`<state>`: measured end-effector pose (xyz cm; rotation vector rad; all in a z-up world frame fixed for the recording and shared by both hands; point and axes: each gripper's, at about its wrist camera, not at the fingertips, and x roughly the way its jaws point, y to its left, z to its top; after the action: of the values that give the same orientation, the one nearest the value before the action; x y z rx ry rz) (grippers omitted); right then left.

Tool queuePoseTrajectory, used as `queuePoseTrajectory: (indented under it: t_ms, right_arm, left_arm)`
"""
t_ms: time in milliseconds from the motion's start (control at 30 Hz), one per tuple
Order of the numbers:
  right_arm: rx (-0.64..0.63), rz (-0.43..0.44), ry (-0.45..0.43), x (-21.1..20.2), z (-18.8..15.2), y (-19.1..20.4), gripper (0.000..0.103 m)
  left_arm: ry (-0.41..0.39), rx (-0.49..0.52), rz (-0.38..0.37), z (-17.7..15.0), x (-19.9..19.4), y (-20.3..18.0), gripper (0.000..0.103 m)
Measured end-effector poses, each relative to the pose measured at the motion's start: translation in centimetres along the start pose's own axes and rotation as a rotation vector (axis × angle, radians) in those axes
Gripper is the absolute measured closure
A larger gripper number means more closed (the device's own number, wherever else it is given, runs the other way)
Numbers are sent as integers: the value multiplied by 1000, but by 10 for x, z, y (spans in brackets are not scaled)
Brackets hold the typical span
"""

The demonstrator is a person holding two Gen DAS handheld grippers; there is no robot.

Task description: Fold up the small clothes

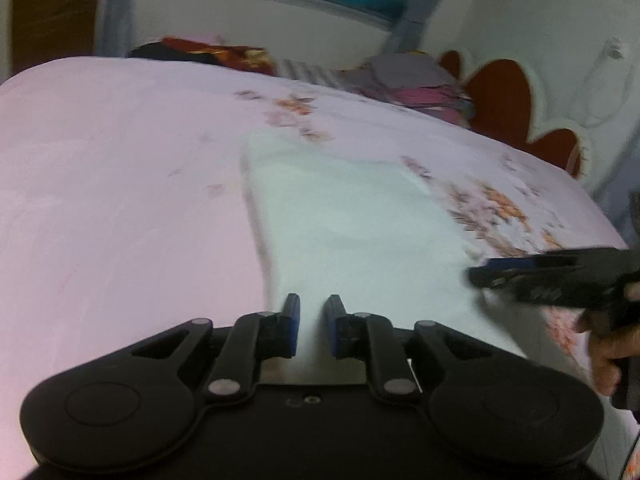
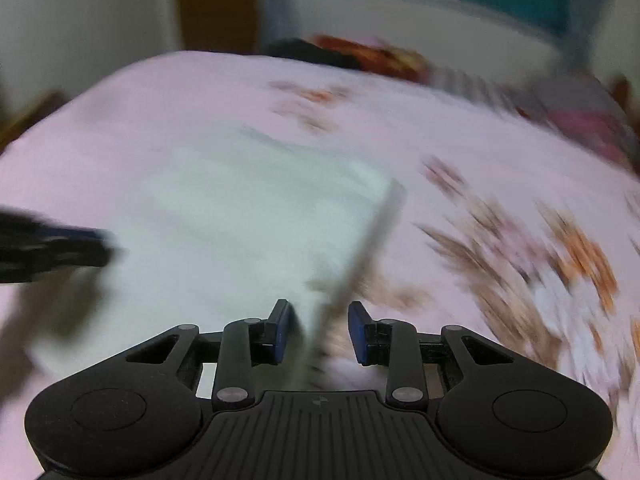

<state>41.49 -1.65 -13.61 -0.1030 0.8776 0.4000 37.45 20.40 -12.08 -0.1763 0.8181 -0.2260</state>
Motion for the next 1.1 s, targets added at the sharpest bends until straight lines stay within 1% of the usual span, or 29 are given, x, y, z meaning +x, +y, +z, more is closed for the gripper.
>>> queuePoseTrajectory:
  t_ms: [33, 67, 100, 133, 233, 300, 333, 367, 433, 500, 533, 567, 600, 633, 667, 700, 733, 767, 800, 833, 867, 933, 1000, 1100]
  right_arm:
    - [62, -1, -3, -2, -2, -11, 71]
    - [96, -15, -12, -9, -4, -17, 72]
    - [102, -42, -37, -20, -8, -20, 72]
    - [103, -48, -66, -35, -14, -23, 72]
    - [122, -22, -96, -70, -33, -30, 72]
    - [129, -16, -122, -98, -51, -32, 71]
    - [142, -6, -130, -111, -58, -32, 71]
    - [154, 4, -140, -126, -66, -28, 71]
    - [165, 22, -158, -154, -84, -20, 71]
    - [171, 38, -169, -178, -99, -11, 71]
    - [173, 44, -170, -190, -107, -5, 71]
    - [171, 38, -173, -200, -113, 1, 71]
    - [167, 33, -177, -213, -120, 8, 71]
    - [168, 29, -177, -224, -126, 14, 71]
    - [169, 32, -176, -231, -131, 18, 71]
    - [170, 35, -177, -242, -137, 24, 71]
    - [169, 30, -182, -250, -142, 28, 70]
    - [169, 19, -188, -258, -146, 32, 44]
    - [174, -6, -206, -268, -153, 37, 0]
    - [180, -34, -256, -280, -161, 43, 1]
    - [171, -48, -279, -287, -167, 49, 0]
    - [170, -55, -281, -299, -178, 57, 0]
    - [200, -54, -271, -307, -186, 60, 0]
    - [207, -87, -267, -319, -199, 64, 0]
  left_arm:
    - [-9, -4, 22, -4, -6, 0, 90]
    - [-21, -15, 43, -10, -15, 2, 90]
    - [-29, -38, 67, -18, -24, 4, 89]
    - [-32, -55, 81, -25, -29, 7, 88]
    - [-68, -104, 126, -53, -62, 5, 88]
    - [-96, -125, 131, -68, -84, -5, 87]
    - [-110, -126, 134, -77, -95, -14, 80]
    - [-117, -123, 136, -83, -104, -22, 76]
    - [-124, -117, 151, -97, -124, -44, 73]
    - [-137, -116, 146, -106, -141, -61, 68]
    - [-148, -113, 153, -110, -152, -70, 64]
    - [-156, -106, 159, -112, -160, -79, 54]
    - [-162, -98, 167, -114, -168, -87, 46]
    - [-173, -91, 181, -116, -178, -95, 33]
    - [-193, -76, 193, -121, -188, -105, 22]
    - [-210, -59, 202, -124, -197, -114, 15]
    - [-225, -52, 220, -128, -207, -124, 0]
    - [-237, -52, 234, -134, -216, -131, 0]
    - [-252, -49, 239, -140, -226, -138, 0]
    - [-260, -44, 239, -144, -233, -144, 0]
    - [-255, -39, 242, -149, -240, -151, 0]
    - [-250, -29, 247, -157, -251, -161, 0]
    - [-258, 10, 249, -166, -262, -172, 0]
    - [-255, 34, 240, -174, -272, -186, 0]
